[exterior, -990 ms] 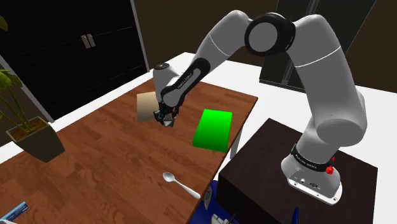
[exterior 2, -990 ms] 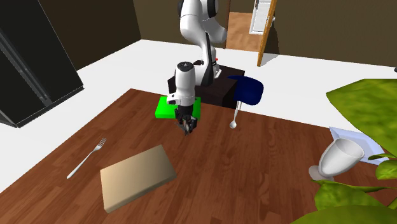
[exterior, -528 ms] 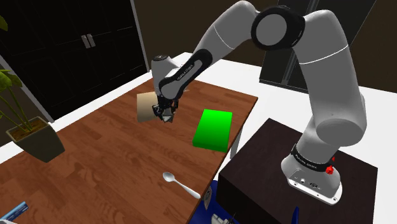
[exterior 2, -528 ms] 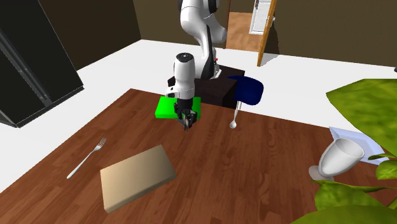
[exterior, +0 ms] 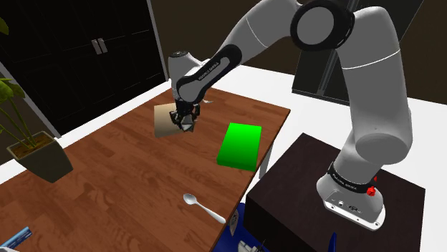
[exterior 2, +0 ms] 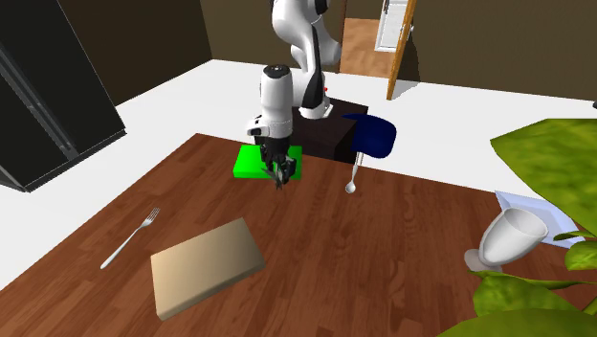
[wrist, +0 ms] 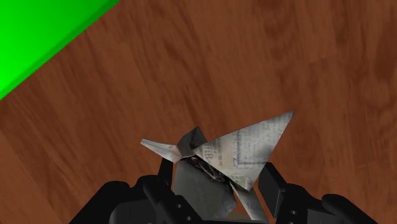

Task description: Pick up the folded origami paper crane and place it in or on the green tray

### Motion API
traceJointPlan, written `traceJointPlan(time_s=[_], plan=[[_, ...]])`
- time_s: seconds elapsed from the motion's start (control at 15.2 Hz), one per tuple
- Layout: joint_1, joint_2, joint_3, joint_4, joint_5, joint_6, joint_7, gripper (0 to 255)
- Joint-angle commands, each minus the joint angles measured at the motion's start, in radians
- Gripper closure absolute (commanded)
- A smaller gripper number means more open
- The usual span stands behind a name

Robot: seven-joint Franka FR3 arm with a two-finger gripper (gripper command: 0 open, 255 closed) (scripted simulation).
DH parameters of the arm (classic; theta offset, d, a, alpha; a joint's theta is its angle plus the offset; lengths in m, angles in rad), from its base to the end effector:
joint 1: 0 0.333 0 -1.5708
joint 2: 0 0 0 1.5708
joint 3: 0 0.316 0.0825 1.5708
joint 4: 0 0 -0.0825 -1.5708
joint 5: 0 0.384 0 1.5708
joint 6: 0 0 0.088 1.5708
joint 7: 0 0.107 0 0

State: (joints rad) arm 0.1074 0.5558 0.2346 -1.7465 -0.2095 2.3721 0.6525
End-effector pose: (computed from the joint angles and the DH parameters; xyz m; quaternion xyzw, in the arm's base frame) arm 0.6407 0.2092 0.2709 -0.9936 0.1026 -0.0468 0.0079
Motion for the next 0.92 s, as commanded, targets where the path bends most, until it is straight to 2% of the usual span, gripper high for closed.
traceJointPlan(time_s=[0.0, 0.4, 0.86], plan=[[-0.015, -0.037, 0.003, -0.054, 0.006, 0.017, -0.009, 255], [-0.105, -0.221, 0.013, -0.344, 0.047, 0.131, -0.087, 255], [-0.204, -0.416, 0.013, -0.627, 0.128, 0.23, -0.232, 255]])
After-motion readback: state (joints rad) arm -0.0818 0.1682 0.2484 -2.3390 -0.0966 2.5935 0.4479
